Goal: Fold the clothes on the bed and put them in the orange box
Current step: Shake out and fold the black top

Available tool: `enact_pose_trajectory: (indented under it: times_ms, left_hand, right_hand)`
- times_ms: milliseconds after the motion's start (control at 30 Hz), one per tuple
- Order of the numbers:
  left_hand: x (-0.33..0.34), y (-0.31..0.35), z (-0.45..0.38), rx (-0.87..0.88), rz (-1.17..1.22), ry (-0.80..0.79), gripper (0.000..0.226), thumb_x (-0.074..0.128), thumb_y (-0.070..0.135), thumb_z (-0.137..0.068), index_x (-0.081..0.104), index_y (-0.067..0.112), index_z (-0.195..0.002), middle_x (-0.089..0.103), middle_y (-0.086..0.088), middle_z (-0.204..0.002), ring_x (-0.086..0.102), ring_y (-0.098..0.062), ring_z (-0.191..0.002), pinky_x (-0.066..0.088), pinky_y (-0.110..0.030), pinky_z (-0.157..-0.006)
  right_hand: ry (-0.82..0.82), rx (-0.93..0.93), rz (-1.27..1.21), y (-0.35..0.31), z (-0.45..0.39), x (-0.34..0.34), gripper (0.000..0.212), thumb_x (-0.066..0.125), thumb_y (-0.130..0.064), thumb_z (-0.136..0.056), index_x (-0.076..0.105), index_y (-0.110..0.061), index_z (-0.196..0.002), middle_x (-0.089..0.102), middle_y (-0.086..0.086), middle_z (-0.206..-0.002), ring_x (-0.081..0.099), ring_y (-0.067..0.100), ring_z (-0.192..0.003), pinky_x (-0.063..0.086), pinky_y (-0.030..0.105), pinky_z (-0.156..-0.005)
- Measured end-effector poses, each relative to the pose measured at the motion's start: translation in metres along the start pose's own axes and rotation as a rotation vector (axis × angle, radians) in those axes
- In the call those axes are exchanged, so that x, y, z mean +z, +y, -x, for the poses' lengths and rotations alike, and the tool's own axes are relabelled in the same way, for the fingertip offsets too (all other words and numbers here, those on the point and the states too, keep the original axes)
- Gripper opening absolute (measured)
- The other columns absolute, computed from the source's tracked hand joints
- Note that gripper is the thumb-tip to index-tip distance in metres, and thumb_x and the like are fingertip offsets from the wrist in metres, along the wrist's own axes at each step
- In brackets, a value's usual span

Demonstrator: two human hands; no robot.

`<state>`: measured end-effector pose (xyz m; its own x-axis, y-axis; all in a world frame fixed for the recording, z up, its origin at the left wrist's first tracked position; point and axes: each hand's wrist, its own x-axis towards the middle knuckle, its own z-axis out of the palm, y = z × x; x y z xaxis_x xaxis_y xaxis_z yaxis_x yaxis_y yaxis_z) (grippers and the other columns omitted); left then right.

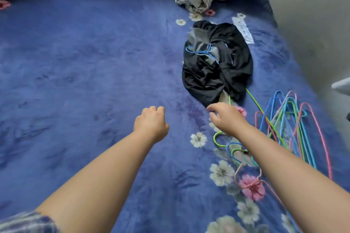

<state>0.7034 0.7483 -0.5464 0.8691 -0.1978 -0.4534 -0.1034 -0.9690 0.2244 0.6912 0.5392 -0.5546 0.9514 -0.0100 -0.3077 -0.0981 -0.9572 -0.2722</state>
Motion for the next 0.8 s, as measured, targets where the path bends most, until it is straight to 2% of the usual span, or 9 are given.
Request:
enact_pose_trajectory:
  times_ms: [100, 200, 333, 400, 467, 567, 633, 733, 800]
  left_hand:
    - [0.031, 0.0, -0.029, 0.021, 0.031, -0.037, 0.045, 0.042, 0.035, -0.096, 0.036, 0.008, -0.131, 0.038, -0.007, -0.132, 0.03, -0.024, -0.129, 0.036, -0.032, -0.089]
    - [0.058, -0.004, -0.059, 0.032, -0.002, -0.094, 0.07, 0.042, 0.044, -0.095, 0.012, 0.009, -0.147, 0.005, -0.009, -0.156, -0.001, -0.023, -0.144, 0.017, -0.035, -0.113]
    - [0.079, -0.006, -0.105, 0.11, -0.086, -0.075, 0.094, 0.051, 0.056, -0.086, -0.003, 0.01, -0.149, -0.014, -0.009, -0.156, -0.013, -0.025, -0.144, 0.004, -0.039, -0.116]
    - [0.087, -0.006, -0.125, 0.172, -0.143, -0.136, 0.109, 0.058, 0.061, -0.078, -0.01, 0.013, -0.148, -0.02, -0.007, -0.155, -0.018, -0.024, -0.143, -0.003, -0.044, -0.115]
    - [0.096, -0.009, -0.139, 0.189, -0.151, -0.191, 0.117, 0.061, 0.063, -0.074, -0.017, 0.016, -0.147, -0.026, -0.004, -0.153, -0.023, -0.022, -0.141, -0.009, -0.046, -0.113]
    - [0.104, -0.013, -0.151, 0.177, -0.083, -0.217, 0.123, 0.065, 0.063, -0.07, -0.023, 0.021, -0.145, -0.03, 0.001, -0.152, -0.027, -0.018, -0.14, -0.014, -0.045, -0.112]
    - [0.107, -0.016, -0.154, 0.172, -0.055, -0.225, 0.124, 0.067, 0.063, -0.068, -0.023, 0.023, -0.144, -0.03, 0.002, -0.151, -0.028, -0.018, -0.139, -0.014, -0.045, -0.111]
    - [0.11, -0.017, -0.156, 0.179, -0.06, -0.206, 0.124, 0.066, 0.064, -0.067, -0.022, 0.025, -0.144, -0.03, 0.002, -0.151, -0.028, -0.017, -0.139, -0.014, -0.045, -0.112]
    - [0.111, -0.017, -0.156, 0.179, -0.058, -0.201, 0.124, 0.066, 0.064, -0.067, -0.023, 0.024, -0.144, -0.03, 0.002, -0.151, -0.028, -0.017, -0.139, -0.014, -0.045, -0.111]
  right_hand:
    - [0.033, 0.046, -0.093, 0.02, -0.027, 0.02, 0.034, 0.048, -0.019, -0.093, 0.055, -0.008, -0.125, 0.057, 0.011, -0.125, 0.05, 0.025, -0.117, 0.036, 0.028, -0.091]
    - [0.085, 0.089, -0.112, 0.039, -0.059, 0.032, 0.037, 0.05, -0.019, -0.093, 0.053, -0.005, -0.127, 0.055, 0.014, -0.127, 0.049, 0.026, -0.119, 0.033, 0.028, -0.093]
    - [0.216, 0.106, -0.087, 0.064, -0.105, 0.03, 0.037, 0.047, -0.01, -0.093, 0.049, 0.006, -0.126, 0.051, 0.024, -0.129, 0.043, 0.033, -0.123, 0.025, 0.028, -0.098]
    - [0.274, 0.104, -0.06, 0.076, -0.131, 0.028, 0.043, 0.041, -0.017, -0.092, 0.047, 0.012, -0.124, 0.048, 0.028, -0.126, 0.04, 0.039, -0.122, 0.023, 0.033, -0.101]
    - [0.298, 0.108, 0.017, 0.083, -0.154, 0.024, 0.055, 0.034, -0.028, -0.091, 0.038, 0.009, -0.132, 0.037, 0.026, -0.138, 0.028, 0.041, -0.132, 0.018, 0.039, -0.107]
    - [0.268, 0.215, 0.017, 0.088, -0.187, 0.017, 0.06, 0.042, -0.023, -0.097, 0.014, -0.002, -0.146, 0.007, 0.014, -0.155, 0.001, 0.03, -0.144, 0.009, 0.039, -0.114]
    - [0.202, 0.296, -0.03, 0.089, -0.208, 0.017, 0.063, 0.044, -0.023, -0.096, 0.011, -0.005, -0.147, 0.01, 0.011, -0.156, 0.007, 0.028, -0.144, 0.015, 0.04, -0.113]
    - [0.199, 0.397, -0.028, 0.09, -0.222, 0.024, 0.043, 0.046, -0.013, -0.091, 0.037, 0.0, -0.13, 0.04, 0.02, -0.138, 0.036, 0.036, -0.128, 0.033, 0.044, -0.101]
    - [0.265, 0.449, -0.046, 0.086, -0.219, 0.034, 0.03, 0.04, -0.007, -0.091, 0.044, 0.004, -0.12, 0.047, 0.026, -0.128, 0.043, 0.04, -0.119, 0.036, 0.04, -0.093]
